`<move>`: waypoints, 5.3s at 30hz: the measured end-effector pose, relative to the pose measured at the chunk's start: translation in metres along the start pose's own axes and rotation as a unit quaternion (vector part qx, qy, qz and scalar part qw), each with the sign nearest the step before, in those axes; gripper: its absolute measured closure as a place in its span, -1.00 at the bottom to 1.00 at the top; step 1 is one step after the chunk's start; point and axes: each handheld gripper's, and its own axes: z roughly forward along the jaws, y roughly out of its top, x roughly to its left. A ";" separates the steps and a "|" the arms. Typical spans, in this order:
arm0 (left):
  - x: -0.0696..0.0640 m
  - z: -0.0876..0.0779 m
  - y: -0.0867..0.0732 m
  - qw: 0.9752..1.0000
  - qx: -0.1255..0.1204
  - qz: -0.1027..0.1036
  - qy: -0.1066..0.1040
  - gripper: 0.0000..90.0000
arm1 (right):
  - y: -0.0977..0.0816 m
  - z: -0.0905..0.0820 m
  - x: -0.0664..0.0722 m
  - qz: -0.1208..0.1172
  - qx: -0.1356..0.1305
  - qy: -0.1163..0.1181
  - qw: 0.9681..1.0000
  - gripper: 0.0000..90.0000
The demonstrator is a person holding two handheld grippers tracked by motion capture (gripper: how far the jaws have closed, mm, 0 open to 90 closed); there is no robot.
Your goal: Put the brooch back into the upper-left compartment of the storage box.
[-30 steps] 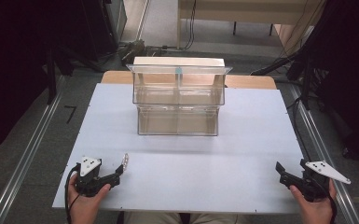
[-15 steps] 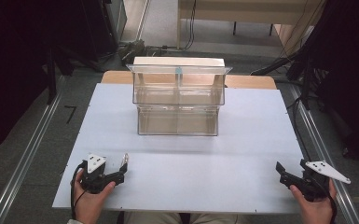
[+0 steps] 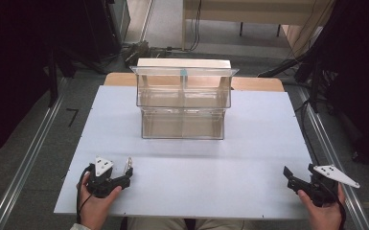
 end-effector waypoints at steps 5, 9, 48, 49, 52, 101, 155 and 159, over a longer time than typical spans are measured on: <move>-0.003 0.001 0.000 1.000 0.002 0.008 -0.001 -0.39 | 0.000 0.000 0.000 0.000 0.000 0.000 1.000 -0.78; -0.006 0.002 0.001 1.000 0.001 0.022 0.001 -0.29 | 0.000 0.000 0.000 -0.001 0.002 0.000 1.000 -0.77; -0.012 0.005 0.004 0.999 0.006 0.034 -0.019 0.77 | 0.000 0.000 0.000 -0.003 0.000 0.001 1.000 -0.74; -0.012 0.005 0.004 0.999 0.005 0.031 -0.019 0.77 | 0.000 0.000 0.000 -0.003 0.000 0.001 1.000 -0.74; -0.011 0.005 0.004 0.999 0.005 0.028 -0.024 0.78 | 0.000 0.000 0.000 -0.003 0.000 0.001 1.000 -0.74; -0.003 -0.026 0.020 0.994 -0.081 -0.023 -0.067 0.78 | 0.000 0.000 0.001 -0.002 0.003 0.001 1.000 -0.74; -0.001 -0.043 0.059 0.981 -0.161 -0.053 -0.094 0.79 | 0.000 0.001 0.004 -0.005 0.004 0.005 1.000 -0.74; -0.002 -0.043 0.062 0.980 -0.164 -0.053 -0.097 0.79 | 0.000 0.001 0.004 -0.005 0.004 0.006 1.000 -0.74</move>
